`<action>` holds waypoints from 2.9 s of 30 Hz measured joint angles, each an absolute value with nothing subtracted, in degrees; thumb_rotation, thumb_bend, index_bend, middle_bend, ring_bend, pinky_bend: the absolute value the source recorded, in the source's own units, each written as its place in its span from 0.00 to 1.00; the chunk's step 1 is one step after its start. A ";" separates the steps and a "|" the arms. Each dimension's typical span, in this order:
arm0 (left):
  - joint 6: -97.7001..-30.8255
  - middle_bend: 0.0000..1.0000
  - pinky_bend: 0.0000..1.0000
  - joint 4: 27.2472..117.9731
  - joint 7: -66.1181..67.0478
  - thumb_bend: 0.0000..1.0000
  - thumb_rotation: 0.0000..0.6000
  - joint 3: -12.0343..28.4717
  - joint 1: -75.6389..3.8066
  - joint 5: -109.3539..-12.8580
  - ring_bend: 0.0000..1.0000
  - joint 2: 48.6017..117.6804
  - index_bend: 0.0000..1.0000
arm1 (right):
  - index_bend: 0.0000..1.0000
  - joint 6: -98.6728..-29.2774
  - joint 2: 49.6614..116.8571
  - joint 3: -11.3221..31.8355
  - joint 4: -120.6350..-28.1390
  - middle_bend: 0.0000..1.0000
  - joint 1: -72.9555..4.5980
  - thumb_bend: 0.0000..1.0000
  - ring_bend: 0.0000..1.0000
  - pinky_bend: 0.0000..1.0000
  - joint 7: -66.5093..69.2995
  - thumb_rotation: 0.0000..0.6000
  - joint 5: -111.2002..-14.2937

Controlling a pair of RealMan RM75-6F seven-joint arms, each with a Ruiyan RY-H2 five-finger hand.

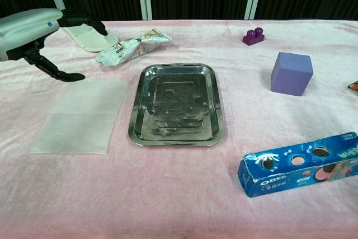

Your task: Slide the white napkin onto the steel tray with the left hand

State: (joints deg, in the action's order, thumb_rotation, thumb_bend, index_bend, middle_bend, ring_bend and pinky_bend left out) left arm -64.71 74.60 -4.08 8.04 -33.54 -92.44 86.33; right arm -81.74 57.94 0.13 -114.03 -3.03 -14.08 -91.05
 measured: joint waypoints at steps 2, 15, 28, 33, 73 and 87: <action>-64.83 0.14 0.08 74.64 -3.75 0.21 1.00 7.79 -33.86 -92.56 0.00 86.51 0.22 | 0.00 -81.07 57.83 0.41 -114.16 0.00 -3.44 0.27 0.04 0.15 -14.24 1.00 -90.39; -65.14 0.15 0.09 75.82 -1.33 0.21 1.00 6.58 -34.23 -91.15 0.00 85.59 0.22 | 0.00 -81.93 57.50 0.34 -115.06 0.00 -3.22 0.27 0.04 0.15 -14.36 1.00 -90.52; -72.69 0.16 0.11 77.59 0.67 0.21 1.00 5.45 -31.11 -92.01 0.01 84.38 0.23 | 0.00 -82.45 57.13 0.39 -114.61 0.00 -2.85 0.27 0.04 0.15 -13.95 1.00 -88.77; -71.51 0.16 0.08 80.91 4.85 0.21 1.00 5.31 -30.42 -90.17 0.01 80.86 0.20 | 0.00 -83.85 57.46 -1.04 -113.88 0.00 -1.26 0.27 0.04 0.15 -14.22 1.00 -89.59; -76.03 0.15 0.05 73.72 9.60 0.17 1.00 -5.42 -14.05 -88.59 0.00 86.55 0.29 | 0.00 -84.63 64.01 -0.30 -103.11 0.00 1.60 0.29 0.04 0.15 -10.86 1.00 -83.84; -76.11 0.15 0.05 66.21 9.28 0.20 1.00 -2.39 -15.53 -89.96 0.00 94.65 0.30 | 0.00 -83.97 63.47 -0.27 -104.69 0.00 1.86 0.29 0.04 0.15 -12.79 1.00 -81.45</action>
